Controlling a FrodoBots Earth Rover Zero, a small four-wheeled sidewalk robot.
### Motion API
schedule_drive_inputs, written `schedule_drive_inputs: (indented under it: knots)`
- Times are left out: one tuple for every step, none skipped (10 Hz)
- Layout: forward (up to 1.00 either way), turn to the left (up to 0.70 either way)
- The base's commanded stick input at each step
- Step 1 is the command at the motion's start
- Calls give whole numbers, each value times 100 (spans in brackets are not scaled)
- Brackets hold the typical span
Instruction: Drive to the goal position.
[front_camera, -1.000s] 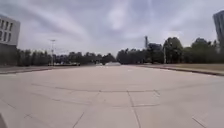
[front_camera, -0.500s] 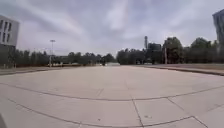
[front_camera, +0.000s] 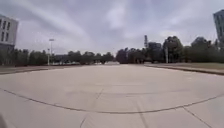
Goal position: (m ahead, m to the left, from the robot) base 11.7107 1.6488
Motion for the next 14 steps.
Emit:
schedule_drive_inputs:
  knots:
    - [100, 0]
    - [100, 0]
    - [100, 0]
    - [100, 0]
    - [100, 0]
    - [100, 0]
    - [100, 0]
    - [100, 0]
    - [100, 0]
    - [100, 0]
    - [100, 0]
    - [100, 0]
    - [100, 0]
    - [100, 0]
